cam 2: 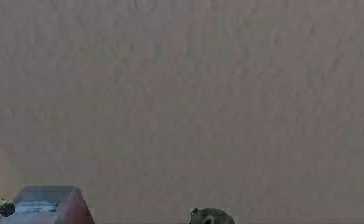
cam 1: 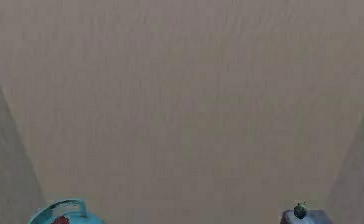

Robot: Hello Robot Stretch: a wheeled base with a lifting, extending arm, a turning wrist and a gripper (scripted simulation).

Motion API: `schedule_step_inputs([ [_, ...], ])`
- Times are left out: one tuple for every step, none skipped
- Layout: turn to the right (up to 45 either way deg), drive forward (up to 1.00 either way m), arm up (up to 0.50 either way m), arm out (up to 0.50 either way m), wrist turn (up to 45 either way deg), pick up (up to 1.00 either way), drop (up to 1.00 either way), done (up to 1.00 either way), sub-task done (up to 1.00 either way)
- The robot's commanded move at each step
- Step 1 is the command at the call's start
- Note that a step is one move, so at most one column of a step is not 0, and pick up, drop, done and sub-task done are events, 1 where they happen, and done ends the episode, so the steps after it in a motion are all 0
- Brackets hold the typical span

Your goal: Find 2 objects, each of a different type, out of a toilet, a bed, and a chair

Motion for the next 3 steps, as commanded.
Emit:
schedule_step_inputs([
  [45.0, 0.00, 0.00, 0.00, 0.0, 0.00, 0.00, 0.00, 0.00],
  [45.0, 0.00, 0.00, 0.00, 0.0, 0.00, 0.00, 0.00, 0.00],
  [45.0, 0.00, 0.00, 0.00, 0.0, 0.00, 0.00, 0.00, 0.00],
])
